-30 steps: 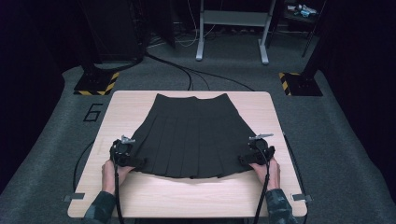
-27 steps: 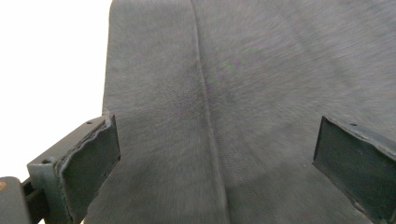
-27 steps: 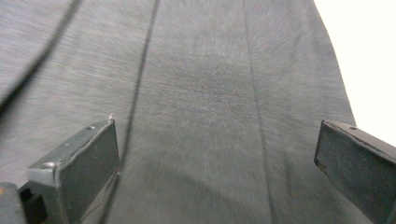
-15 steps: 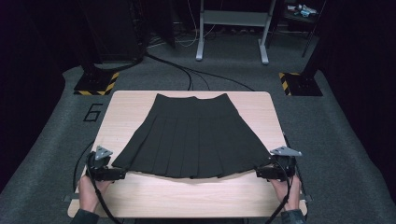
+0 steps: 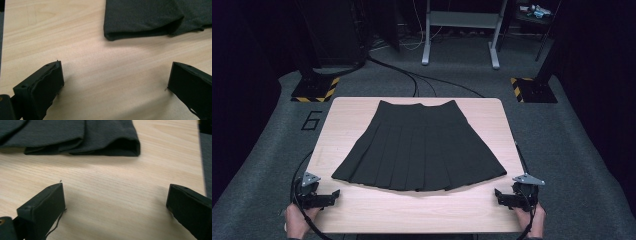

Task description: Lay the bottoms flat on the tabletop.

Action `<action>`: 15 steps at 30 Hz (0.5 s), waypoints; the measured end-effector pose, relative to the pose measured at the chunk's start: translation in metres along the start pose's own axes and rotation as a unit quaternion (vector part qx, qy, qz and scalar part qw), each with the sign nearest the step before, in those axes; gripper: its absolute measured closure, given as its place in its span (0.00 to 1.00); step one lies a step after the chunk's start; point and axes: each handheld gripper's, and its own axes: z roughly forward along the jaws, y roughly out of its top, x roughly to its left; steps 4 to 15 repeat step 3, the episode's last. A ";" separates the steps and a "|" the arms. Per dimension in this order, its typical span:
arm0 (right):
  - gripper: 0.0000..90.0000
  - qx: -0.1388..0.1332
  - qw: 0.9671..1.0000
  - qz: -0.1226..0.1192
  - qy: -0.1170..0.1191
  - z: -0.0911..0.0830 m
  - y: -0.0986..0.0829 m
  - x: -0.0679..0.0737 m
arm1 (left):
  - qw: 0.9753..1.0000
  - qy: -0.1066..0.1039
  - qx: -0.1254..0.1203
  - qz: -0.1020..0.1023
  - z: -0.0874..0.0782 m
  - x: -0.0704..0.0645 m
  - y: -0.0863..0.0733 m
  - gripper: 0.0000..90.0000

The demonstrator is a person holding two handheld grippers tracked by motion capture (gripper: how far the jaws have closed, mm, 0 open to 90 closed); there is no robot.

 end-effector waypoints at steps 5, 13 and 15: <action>0.00 -0.004 1.000 -0.005 0.005 0.001 -0.001 -0.001 | 1.000 0.004 -0.002 -0.005 0.002 0.001 0.002 0.00; 0.00 -0.004 1.000 -0.005 0.005 0.001 -0.001 -0.001 | 1.000 0.004 -0.002 -0.005 0.002 0.001 0.002 0.00; 0.00 -0.004 1.000 -0.005 0.005 0.001 -0.001 -0.001 | 1.000 0.004 -0.002 -0.005 0.002 0.001 0.002 0.00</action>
